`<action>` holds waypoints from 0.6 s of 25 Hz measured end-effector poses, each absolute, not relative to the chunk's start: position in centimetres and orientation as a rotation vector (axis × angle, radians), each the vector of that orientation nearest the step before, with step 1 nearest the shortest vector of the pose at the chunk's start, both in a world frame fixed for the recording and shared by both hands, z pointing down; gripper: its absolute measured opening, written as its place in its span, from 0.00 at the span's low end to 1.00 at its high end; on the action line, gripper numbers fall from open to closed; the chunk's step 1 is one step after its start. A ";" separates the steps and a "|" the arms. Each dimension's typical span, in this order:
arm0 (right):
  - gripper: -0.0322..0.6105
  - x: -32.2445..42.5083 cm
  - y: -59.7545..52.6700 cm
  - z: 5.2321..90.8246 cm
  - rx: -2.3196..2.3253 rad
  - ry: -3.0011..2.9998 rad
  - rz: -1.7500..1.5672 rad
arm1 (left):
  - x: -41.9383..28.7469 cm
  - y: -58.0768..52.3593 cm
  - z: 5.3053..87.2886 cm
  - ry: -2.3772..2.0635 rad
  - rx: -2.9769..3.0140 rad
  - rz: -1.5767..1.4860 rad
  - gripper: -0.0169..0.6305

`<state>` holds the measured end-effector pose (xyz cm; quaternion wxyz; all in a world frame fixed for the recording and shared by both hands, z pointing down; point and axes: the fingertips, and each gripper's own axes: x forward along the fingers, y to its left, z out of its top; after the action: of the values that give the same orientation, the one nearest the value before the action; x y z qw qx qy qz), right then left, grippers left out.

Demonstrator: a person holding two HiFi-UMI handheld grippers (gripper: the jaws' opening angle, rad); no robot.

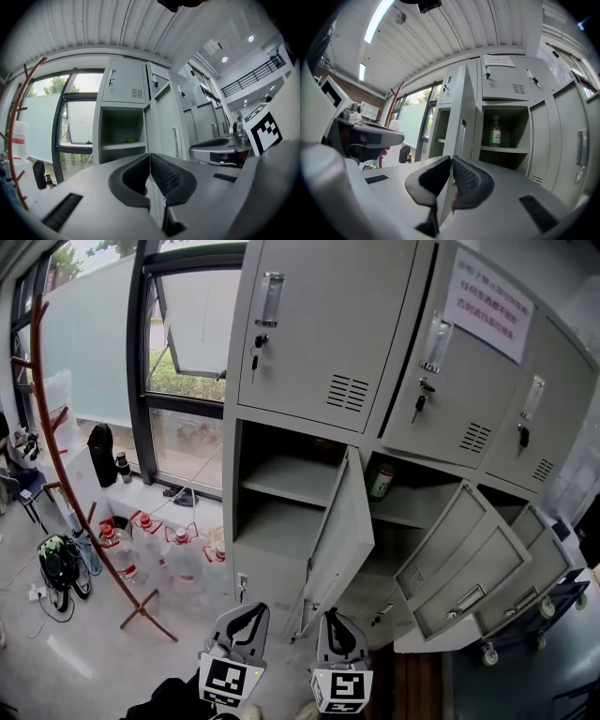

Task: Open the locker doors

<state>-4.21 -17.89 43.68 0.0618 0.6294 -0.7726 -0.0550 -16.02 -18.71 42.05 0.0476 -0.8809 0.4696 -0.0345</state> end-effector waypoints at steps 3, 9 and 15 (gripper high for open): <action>0.11 -3.0 -17.7 43.7 1.940 -2.309 -0.159 | -15.4 -18.7 42.1 1.413 -2.698 -0.104 0.06; 0.10 -1.1 -17.6 43.6 1.995 -2.253 -0.154 | -14.6 -18.7 42.2 1.381 -2.714 -0.111 0.06; 0.10 1.2 -17.6 43.7 2.067 -2.189 -0.144 | -14.2 -18.8 42.3 1.356 -2.725 -0.111 0.06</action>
<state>1.21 -17.62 43.72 0.0637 0.6844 -0.7248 -0.0478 -14.17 -18.81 42.28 0.0480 -0.8937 0.4447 -0.0363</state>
